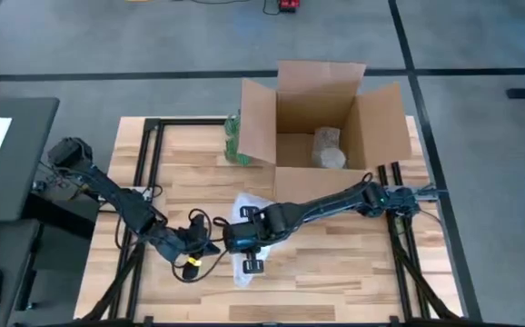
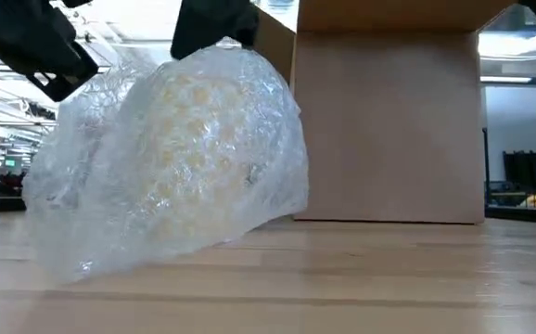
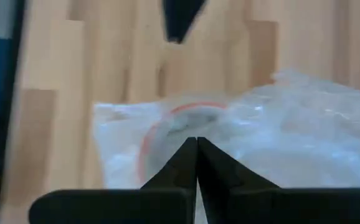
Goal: Wrap mug
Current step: Wrap the orange cup with the bubble wrap
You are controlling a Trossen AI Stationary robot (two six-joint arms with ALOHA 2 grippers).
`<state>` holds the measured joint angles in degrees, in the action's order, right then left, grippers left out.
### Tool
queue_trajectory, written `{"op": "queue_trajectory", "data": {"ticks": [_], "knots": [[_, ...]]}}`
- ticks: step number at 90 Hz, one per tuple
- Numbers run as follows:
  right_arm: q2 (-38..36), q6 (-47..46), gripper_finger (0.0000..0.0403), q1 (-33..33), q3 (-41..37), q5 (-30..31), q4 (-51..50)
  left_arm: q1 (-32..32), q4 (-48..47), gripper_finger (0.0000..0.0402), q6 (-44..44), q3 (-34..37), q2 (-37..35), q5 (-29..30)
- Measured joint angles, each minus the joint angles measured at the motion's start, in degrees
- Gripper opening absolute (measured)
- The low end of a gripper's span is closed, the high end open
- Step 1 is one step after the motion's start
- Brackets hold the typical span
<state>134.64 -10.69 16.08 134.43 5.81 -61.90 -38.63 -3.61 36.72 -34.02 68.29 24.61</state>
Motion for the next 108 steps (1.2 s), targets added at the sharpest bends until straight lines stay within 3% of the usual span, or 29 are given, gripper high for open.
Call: {"op": "queue_trajectory", "data": {"ticks": [35, 50, 71, 93, 108], "knots": [[9.28, 0.90, 0.0000, -1.52, -0.37, -1.28, 1.25, -2.66, -5.96, 0.0000, 2.46, -0.02, -0.02, -0.32], [9.60, 1.25, 0.0000, -1.48, -0.35, -1.40, 1.42, -3.29, -9.68, 0.0000, 6.28, -0.02, -0.02, -0.28], [5.91, 1.06, 0.0000, -1.02, 0.19, -1.66, 1.84, -3.41, -8.90, 0.0000, 6.18, -0.04, -0.04, -0.30], [-0.41, 4.91, 0.0002, 0.10, 0.29, -1.58, 0.74, -3.41, -1.61, 0.0000, 1.62, -0.11, -0.07, -0.29], [-5.17, 11.52, 0.0037, 0.88, 0.43, -1.69, -2.07, -3.41, -0.89, 0.0000, 1.13, -0.09, -0.06, -0.27]]}}
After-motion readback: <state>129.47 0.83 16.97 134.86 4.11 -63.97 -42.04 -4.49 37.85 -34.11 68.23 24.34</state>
